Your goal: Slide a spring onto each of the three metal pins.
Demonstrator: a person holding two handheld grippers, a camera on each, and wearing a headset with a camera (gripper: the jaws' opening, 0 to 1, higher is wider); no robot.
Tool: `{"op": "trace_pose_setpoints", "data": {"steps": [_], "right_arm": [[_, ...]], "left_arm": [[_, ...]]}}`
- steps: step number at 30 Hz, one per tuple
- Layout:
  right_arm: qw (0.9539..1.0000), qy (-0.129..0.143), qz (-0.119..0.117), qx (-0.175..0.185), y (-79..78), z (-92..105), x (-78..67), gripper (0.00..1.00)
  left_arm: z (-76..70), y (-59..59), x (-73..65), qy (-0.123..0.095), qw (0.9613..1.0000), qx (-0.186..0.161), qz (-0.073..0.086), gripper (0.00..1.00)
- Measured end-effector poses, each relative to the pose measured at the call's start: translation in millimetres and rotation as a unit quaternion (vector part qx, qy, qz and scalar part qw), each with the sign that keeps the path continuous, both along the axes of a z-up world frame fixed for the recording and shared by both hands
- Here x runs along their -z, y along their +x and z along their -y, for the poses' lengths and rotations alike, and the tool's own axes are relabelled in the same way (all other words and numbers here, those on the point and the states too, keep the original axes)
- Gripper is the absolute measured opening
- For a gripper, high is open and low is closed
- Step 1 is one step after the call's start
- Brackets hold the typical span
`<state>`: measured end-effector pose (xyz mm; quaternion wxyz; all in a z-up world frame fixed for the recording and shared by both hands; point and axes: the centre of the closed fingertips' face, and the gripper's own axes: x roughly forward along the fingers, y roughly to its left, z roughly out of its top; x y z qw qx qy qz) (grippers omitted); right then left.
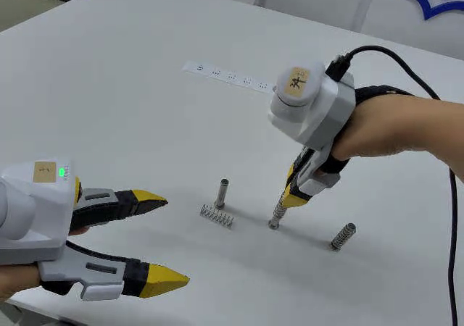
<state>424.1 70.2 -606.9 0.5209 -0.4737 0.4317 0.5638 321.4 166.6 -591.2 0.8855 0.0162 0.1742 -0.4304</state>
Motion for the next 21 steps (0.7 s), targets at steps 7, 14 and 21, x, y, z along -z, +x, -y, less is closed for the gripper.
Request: {"op": "trace_pose_setpoints", "data": {"steps": [7,14,21], "right_arm": [[1.0000,0.003,-0.004,0.009,-0.6,1.1,10.7,0.11],[0.9999,0.003,-0.007,0.014,3.4,1.1,18.0,0.11],[0.9997,0.006,-0.011,0.020,4.7,0.6,21.9,0.12]], "left_arm": [[0.9,0.2,0.7,0.001,1.0000,0.001,-0.001,0.70],[-0.1,1.0,0.1,0.001,1.0000,-0.001,0.000,0.70],[-1.5,0.8,1.1,0.001,1.0000,-0.003,-0.002,0.70]]}}
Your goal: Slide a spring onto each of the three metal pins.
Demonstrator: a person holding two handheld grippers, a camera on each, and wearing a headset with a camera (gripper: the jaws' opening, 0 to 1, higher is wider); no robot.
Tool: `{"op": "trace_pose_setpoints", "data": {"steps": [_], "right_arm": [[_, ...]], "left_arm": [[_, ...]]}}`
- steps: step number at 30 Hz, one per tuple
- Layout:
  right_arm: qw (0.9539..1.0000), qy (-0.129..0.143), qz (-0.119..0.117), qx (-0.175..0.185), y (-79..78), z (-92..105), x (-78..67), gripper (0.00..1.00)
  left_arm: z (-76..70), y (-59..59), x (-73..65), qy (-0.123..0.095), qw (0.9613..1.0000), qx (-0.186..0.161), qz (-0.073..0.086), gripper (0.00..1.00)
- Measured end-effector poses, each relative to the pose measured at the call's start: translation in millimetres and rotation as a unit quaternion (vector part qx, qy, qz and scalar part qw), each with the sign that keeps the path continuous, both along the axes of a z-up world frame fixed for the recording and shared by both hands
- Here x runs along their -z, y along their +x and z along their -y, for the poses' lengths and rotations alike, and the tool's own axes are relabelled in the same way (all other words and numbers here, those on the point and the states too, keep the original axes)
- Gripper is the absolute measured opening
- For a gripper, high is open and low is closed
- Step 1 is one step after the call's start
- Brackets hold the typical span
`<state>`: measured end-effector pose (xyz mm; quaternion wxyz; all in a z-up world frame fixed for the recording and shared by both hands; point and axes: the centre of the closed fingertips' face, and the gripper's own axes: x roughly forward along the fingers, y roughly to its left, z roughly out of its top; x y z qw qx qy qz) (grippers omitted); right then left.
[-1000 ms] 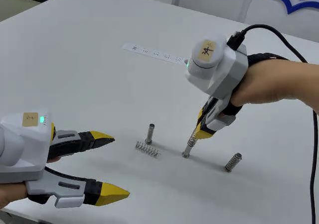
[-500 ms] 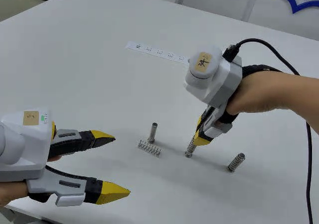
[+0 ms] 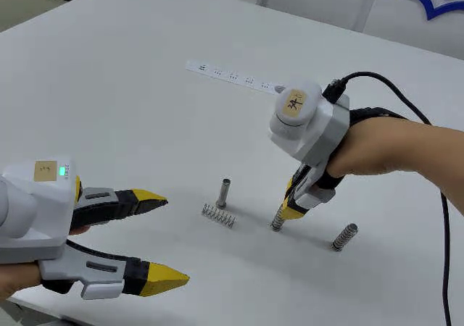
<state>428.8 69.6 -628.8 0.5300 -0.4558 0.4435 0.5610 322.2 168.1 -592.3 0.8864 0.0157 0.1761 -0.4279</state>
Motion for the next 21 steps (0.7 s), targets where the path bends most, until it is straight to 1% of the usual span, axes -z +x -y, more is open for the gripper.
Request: {"op": "trace_pose_setpoints", "data": {"steps": [3,6,11,15,19,21], "right_arm": [[1.0000,0.002,0.000,0.000,0.5,-0.1,1.3,0.12],[1.0000,0.009,0.001,0.000,0.9,-1.0,-0.9,0.13],[0.9996,0.025,0.012,-0.002,0.3,-4.2,-12.2,0.15],[0.9993,0.031,0.022,-0.007,0.6,-5.7,-18.5,0.16],[0.9984,0.042,0.035,-0.015,-1.6,-11.8,-28.0,0.16],[0.9979,0.051,0.037,-0.018,-4.4,-17.1,-31.2,0.16]], "left_arm": [[0.2,0.2,0.3,0.001,1.0000,0.001,0.000,0.70],[0.6,0.9,0.0,0.001,1.0000,0.002,0.000,0.70],[1.8,1.5,0.2,0.002,1.0000,0.004,-0.001,0.70],[3.2,1.9,-0.1,0.003,1.0000,0.006,0.000,0.70],[4.2,1.5,-0.8,0.004,1.0000,0.007,0.001,0.70],[4.2,1.2,-0.8,0.004,1.0000,0.007,0.000,0.70]]}}
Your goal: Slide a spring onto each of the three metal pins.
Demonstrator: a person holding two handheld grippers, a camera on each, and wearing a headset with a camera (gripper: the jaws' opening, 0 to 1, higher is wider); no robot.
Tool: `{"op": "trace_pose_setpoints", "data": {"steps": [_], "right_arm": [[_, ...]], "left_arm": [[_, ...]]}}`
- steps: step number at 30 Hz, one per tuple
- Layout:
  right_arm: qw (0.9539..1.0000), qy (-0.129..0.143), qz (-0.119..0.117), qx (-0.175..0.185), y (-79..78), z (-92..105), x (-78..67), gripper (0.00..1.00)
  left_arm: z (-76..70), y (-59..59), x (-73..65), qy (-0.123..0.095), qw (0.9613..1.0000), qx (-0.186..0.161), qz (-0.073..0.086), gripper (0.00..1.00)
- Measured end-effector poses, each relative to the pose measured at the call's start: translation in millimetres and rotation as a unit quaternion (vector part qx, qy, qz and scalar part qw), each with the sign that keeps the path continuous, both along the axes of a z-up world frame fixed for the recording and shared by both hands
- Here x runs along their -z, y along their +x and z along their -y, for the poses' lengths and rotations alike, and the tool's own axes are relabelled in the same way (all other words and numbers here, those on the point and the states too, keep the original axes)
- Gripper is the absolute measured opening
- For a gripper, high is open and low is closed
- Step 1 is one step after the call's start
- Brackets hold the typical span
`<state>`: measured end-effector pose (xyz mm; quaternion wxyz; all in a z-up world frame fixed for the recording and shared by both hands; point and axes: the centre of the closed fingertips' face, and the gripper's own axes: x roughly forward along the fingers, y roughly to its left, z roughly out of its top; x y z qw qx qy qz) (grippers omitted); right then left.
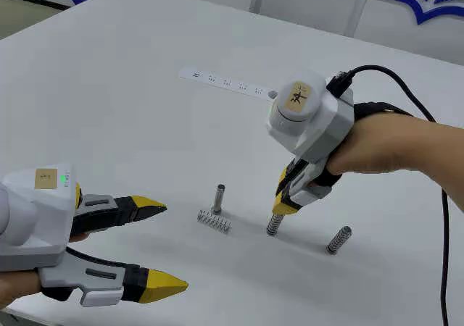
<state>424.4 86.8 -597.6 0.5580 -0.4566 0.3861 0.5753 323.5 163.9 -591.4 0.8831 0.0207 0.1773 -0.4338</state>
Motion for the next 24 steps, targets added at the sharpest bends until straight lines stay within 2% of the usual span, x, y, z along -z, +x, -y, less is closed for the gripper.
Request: {"op": "trace_pose_setpoints", "data": {"steps": [11,24], "right_arm": [[0.9994,0.031,-0.002,-0.017,-17.0,-27.9,4.5,0.16],[0.9986,0.050,-0.018,0.001,-20.5,-46.2,31.4,0.16]], "left_arm": [[-1.8,-2.1,-2.0,0.002,1.0000,-0.004,0.001,0.70],[-5.3,-4.3,-1.1,0.004,0.9999,-0.010,0.000,0.69]]}}
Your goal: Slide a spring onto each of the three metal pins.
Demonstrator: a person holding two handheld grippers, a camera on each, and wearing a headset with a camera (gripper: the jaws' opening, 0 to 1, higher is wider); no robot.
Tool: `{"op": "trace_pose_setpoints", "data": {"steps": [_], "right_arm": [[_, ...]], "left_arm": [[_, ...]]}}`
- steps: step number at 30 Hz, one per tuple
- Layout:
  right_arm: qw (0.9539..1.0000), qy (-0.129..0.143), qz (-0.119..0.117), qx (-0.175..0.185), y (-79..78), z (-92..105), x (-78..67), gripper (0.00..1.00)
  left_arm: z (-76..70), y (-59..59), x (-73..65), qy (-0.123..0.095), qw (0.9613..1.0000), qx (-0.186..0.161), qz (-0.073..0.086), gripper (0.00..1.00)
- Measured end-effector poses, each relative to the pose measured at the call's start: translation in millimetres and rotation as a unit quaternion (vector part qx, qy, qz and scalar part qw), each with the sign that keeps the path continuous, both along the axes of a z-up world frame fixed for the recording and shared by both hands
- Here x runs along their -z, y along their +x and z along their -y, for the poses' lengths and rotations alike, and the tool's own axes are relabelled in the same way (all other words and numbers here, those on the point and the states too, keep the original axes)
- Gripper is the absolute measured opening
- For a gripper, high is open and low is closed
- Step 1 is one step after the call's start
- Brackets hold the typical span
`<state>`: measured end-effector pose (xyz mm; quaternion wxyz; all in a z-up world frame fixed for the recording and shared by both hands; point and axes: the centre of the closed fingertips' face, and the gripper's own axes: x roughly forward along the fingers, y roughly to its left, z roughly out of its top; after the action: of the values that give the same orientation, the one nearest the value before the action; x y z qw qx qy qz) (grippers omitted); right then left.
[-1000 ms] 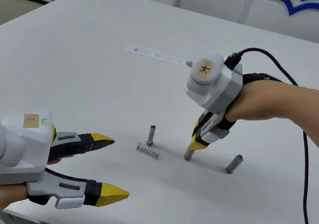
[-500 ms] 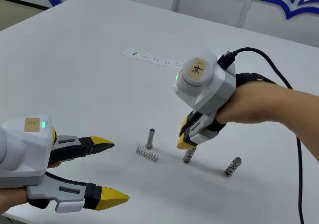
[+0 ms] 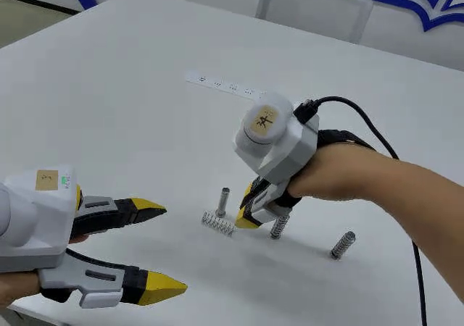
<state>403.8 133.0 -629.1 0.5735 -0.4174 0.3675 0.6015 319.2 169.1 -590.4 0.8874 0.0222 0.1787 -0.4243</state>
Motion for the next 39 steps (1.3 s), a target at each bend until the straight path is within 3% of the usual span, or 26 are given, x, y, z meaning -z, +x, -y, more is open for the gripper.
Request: {"op": "trace_pose_setpoints", "data": {"steps": [19,39], "right_arm": [[0.9994,-0.011,-0.018,0.028,0.2,-4.8,33.8,0.15],[0.9993,-0.013,-0.021,0.029,-1.9,-2.8,38.0,0.11]], "left_arm": [[-4.1,0.0,2.7,-0.002,1.0000,-0.004,-0.003,0.69],[-4.8,-0.7,3.1,-0.001,1.0000,-0.005,-0.006,0.68]]}}
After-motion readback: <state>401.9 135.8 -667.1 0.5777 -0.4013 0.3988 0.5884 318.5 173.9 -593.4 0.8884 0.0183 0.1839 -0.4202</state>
